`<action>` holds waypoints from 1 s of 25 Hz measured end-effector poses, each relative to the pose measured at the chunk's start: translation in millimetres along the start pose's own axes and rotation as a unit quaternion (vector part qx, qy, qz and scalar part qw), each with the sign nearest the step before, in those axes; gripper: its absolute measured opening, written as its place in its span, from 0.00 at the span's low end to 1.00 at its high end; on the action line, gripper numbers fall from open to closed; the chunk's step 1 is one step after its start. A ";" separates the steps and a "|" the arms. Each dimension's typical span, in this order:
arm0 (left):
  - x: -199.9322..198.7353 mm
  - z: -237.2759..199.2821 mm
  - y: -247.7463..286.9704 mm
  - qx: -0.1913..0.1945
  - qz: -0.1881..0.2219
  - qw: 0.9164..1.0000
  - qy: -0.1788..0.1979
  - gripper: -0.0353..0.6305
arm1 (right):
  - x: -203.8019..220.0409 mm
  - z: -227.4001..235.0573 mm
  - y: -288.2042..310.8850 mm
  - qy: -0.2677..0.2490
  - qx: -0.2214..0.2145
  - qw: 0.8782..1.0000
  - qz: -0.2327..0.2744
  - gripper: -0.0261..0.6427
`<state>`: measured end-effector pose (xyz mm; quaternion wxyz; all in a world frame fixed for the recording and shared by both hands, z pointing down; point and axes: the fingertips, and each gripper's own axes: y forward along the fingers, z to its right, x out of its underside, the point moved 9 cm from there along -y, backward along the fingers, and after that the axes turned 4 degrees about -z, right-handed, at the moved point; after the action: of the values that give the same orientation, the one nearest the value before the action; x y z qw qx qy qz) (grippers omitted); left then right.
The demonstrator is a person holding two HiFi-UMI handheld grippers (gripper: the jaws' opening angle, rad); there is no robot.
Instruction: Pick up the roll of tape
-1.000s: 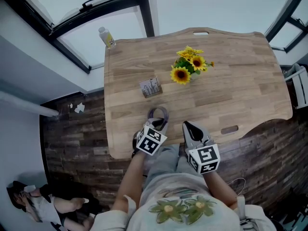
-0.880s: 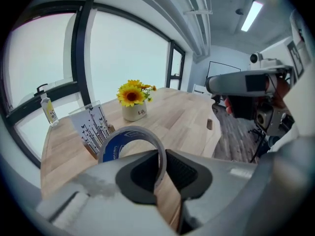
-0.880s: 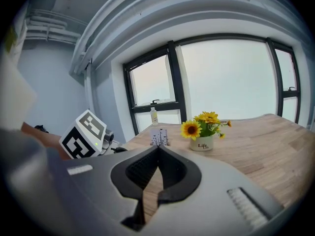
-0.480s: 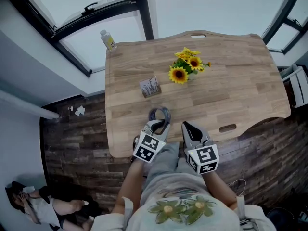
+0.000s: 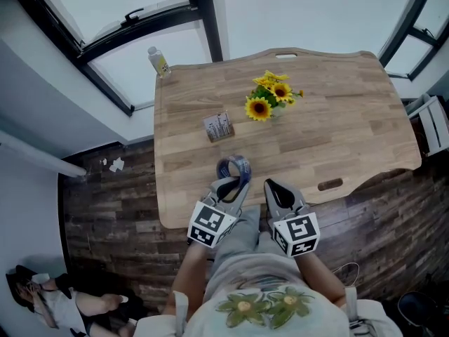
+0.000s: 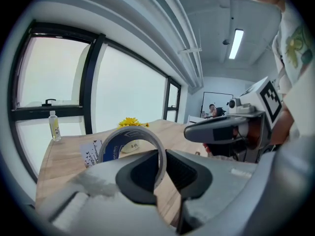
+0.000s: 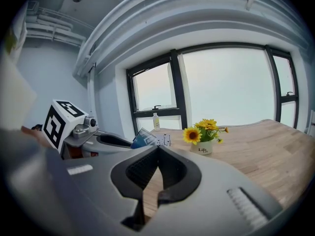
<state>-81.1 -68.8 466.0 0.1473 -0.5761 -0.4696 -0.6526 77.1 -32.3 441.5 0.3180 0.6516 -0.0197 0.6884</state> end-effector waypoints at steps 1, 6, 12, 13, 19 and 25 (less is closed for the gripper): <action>-1.4 1.7 -3.7 -0.001 0.006 1.000 0.001 0.13 | -0.7 -1.7 -2.2 -0.001 -0.001 1.000 0.002 0.04; -5.2 13.9 -22.7 0.000 0.043 0.999 -0.001 0.13 | -2.6 -8.5 -12.4 -0.009 -0.004 1.000 0.011 0.04; -7.6 27.3 -41.8 0.006 0.074 0.997 -0.008 0.13 | -3.1 -18.8 -22.2 -0.017 -0.018 1.000 0.016 0.04; -7.8 28.8 -44.3 0.006 0.078 0.997 -0.011 0.13 | -3.2 -20.9 -23.7 -0.019 -0.021 0.999 0.017 0.04; -7.8 35.2 -54.1 0.002 0.092 0.996 -0.016 0.13 | -4.8 -32.2 -30.0 -0.036 -0.035 0.999 0.020 0.04; -8.4 38.2 -54.4 0.005 0.090 0.996 -0.013 0.13 | -4.7 -34.8 -33.6 -0.039 -0.041 0.998 0.022 0.04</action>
<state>-95.1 -13.7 430.4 0.2024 -0.6238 -0.4209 -0.6267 61.6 7.9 419.0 0.3286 0.6637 -0.0749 0.6678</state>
